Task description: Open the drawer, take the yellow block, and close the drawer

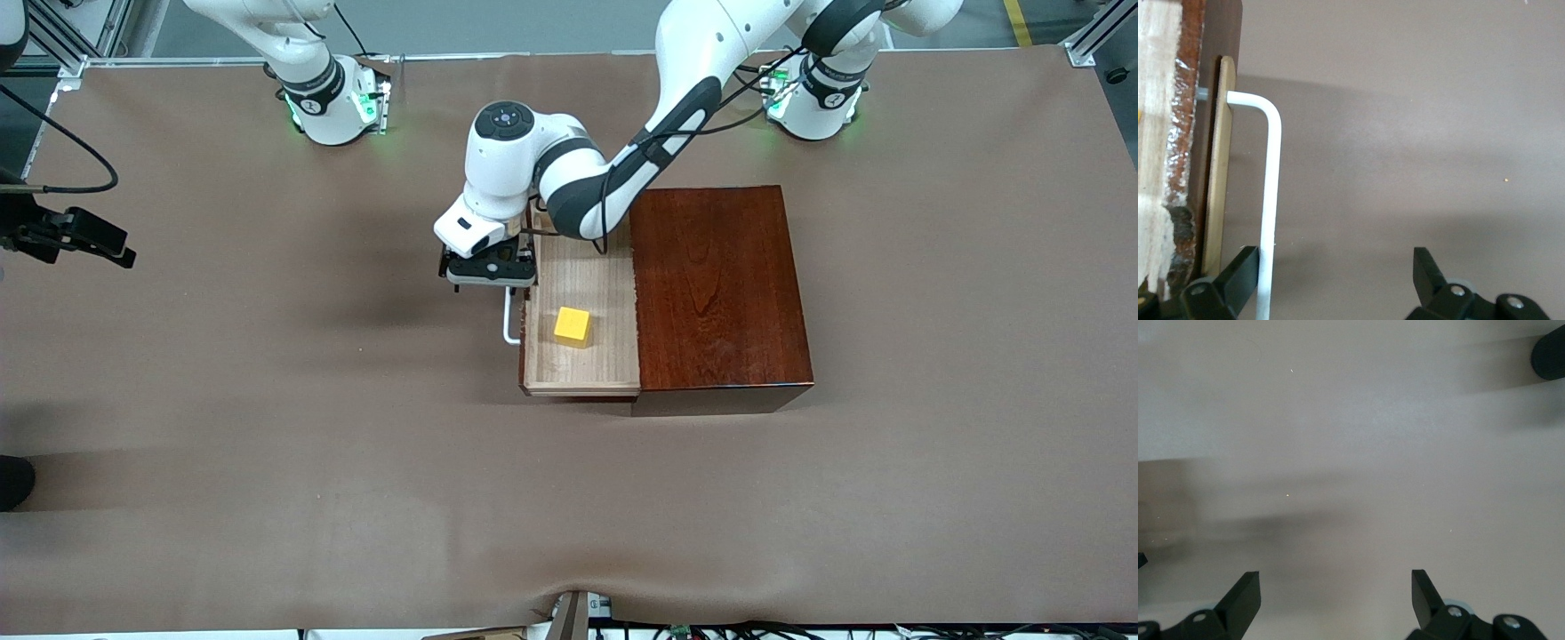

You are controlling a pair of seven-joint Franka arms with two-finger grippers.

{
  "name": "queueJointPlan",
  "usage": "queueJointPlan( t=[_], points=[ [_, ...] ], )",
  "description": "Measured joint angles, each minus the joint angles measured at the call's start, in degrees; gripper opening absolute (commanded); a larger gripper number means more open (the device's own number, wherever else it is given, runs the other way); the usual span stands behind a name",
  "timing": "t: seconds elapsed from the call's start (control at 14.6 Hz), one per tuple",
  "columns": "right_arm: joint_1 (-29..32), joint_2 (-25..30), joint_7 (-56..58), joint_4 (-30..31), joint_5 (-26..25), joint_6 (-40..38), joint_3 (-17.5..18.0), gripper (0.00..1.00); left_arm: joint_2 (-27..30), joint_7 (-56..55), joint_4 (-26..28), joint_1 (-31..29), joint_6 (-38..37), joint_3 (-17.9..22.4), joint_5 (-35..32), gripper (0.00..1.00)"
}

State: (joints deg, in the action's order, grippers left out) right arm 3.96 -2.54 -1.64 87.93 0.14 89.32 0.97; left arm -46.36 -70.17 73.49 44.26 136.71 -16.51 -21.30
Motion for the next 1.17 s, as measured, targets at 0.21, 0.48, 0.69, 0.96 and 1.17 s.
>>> queueJointPlan(
  t=[0.21,0.48,0.69,0.96,1.17],
  points=[
    [0.0,0.0,0.0,0.0,0.0,0.0,0.0,1.00,0.2,-0.4,-1.7,-0.5,-0.1,0.1,0.0,1.00],
    [-0.3,0.0,0.0,0.0,0.0,0.0,0.1,1.00,2.2,-0.3,-3.1,-2.7,-6.3,0.2,0.0,1.00],
    [-0.6,0.0,0.0,0.0,0.1,0.1,0.1,1.00,4.5,-0.3,-3.4,-3.5,-11.9,0.2,0.0,1.00],
    [-5.4,0.0,-10.2,0.0,0.9,0.2,0.3,1.00,8.5,3.6,-3.5,-9.3,-23.2,0.3,0.0,1.00],
    [-12.6,-0.6,-28.2,0.1,1.1,0.6,0.6,1.00,10.8,12.3,-3.6,-17.1,-28.8,0.2,3.7,1.00]
  ],
)
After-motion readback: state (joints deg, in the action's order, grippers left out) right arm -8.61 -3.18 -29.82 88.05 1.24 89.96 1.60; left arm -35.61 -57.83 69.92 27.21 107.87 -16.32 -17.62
